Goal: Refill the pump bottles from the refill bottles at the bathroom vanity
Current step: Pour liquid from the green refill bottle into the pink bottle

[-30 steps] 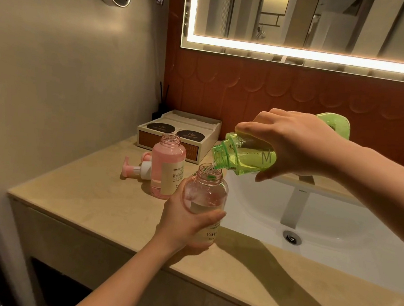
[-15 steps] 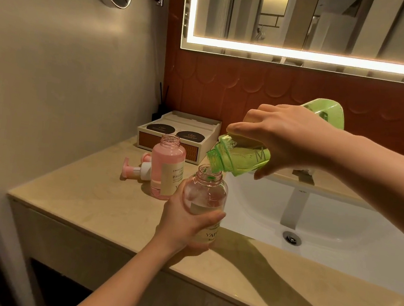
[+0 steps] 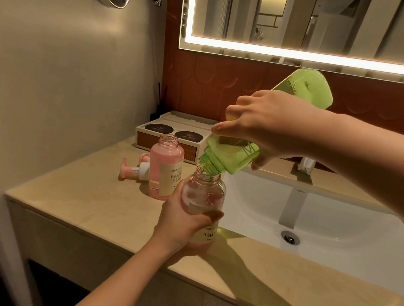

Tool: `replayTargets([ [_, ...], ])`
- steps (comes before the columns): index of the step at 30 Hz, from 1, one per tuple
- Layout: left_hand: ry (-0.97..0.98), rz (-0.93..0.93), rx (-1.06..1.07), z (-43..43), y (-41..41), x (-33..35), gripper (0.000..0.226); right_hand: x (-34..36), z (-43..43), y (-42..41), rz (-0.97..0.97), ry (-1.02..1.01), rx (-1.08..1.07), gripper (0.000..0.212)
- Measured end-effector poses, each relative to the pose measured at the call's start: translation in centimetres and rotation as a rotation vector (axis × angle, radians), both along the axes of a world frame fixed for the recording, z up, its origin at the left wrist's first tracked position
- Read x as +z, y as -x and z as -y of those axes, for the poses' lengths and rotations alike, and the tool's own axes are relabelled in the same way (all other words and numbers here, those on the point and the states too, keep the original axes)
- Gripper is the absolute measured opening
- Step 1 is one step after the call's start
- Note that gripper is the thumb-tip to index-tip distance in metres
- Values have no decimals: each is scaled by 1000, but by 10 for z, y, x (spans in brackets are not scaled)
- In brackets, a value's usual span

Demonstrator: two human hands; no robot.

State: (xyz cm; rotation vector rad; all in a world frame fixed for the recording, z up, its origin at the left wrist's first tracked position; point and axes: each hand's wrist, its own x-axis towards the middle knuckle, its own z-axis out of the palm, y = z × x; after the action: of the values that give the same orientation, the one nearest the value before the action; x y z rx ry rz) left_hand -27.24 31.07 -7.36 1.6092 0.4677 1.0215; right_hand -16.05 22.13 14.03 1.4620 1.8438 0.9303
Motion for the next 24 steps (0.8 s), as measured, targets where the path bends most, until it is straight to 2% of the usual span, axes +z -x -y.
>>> replayTargets([
  [11,5,16,-24,0,0,1,65,-2,0,6,72,-10,14,88],
  [16,3,18,-18,0,0,1,75,-3,0,7,75,-30,34,87],
  [24,-10,-34,-9,0,2,2,61,-15,10,-3,-52,-110,35,90],
])
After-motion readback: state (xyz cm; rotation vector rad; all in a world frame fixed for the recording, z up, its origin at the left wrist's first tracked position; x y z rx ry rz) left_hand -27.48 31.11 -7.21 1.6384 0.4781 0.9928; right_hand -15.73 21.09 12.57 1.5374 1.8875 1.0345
